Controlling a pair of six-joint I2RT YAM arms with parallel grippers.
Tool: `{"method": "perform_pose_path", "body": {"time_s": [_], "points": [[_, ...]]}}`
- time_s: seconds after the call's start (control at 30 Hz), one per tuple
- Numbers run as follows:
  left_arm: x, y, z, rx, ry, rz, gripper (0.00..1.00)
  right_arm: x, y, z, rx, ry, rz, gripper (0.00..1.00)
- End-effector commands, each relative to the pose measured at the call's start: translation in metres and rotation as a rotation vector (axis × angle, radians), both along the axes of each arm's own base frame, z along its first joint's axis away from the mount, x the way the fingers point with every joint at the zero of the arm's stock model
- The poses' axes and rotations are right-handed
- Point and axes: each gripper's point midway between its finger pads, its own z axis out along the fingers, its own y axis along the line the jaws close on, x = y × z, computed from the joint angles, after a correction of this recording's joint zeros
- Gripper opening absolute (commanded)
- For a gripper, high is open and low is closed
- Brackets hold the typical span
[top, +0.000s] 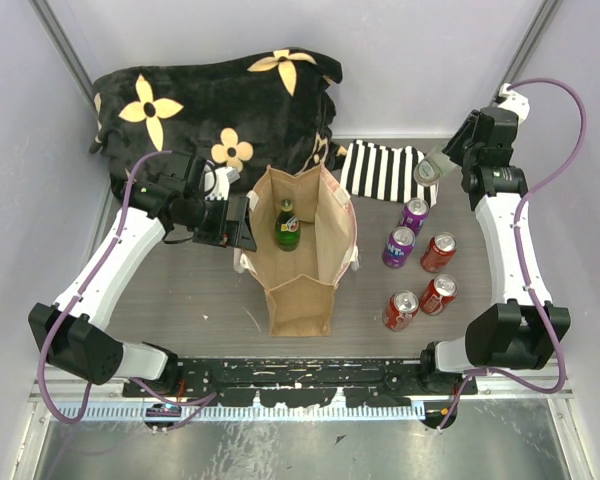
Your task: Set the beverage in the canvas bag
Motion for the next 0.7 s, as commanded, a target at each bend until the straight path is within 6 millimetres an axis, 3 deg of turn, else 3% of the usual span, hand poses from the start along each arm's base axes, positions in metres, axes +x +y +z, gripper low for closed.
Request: {"method": "perform_pose_path", "body": {"time_s": [0.0, 0.37, 0.67], "points": [[-0.002, -0.002, 0.001, -0.021, -0.002, -0.006, 0.98, -0.013, 0.031, 0.121, 0.049, -0.34, 0.122, 0.01], [-0.003, 0.0, -0.002, -0.009, 0.003, -0.008, 0.98, -0.034, 0.094, 0.172, 0.166, -0.455, 0.363, 0.01], [-0.002, -0.001, -0.003, -0.007, 0.007, -0.004, 0.98, -0.061, 0.17, 0.213, 0.247, -0.532, 0.569, 0.01]]}}
